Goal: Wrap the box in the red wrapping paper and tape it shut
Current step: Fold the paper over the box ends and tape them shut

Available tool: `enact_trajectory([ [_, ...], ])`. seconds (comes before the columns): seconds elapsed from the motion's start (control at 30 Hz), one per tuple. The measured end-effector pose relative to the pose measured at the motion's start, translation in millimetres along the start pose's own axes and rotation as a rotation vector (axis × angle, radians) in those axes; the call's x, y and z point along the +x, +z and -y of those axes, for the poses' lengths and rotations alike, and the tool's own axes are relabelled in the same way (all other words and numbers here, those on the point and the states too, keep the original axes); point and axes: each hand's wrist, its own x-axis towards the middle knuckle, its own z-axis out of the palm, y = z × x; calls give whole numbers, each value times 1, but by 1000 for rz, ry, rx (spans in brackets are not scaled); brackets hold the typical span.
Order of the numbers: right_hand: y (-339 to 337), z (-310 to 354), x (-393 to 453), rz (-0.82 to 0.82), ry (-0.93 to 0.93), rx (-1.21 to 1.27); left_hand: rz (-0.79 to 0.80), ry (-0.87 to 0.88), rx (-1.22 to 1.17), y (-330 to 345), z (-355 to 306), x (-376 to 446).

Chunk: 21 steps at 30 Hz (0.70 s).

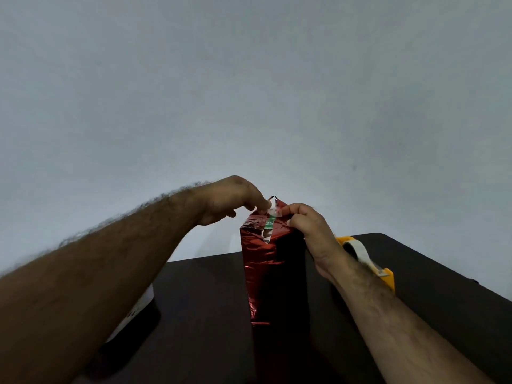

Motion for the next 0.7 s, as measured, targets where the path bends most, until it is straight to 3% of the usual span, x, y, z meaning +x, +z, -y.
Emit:
enact_trajectory([
  [0.53, -2, -3, 1, 30, -40, -15, 10, -235, 365, 9, -17, 28],
  [0.7, -1, -4, 2, 24, -50, -28, 91, -307, 513, 9, -38, 28],
])
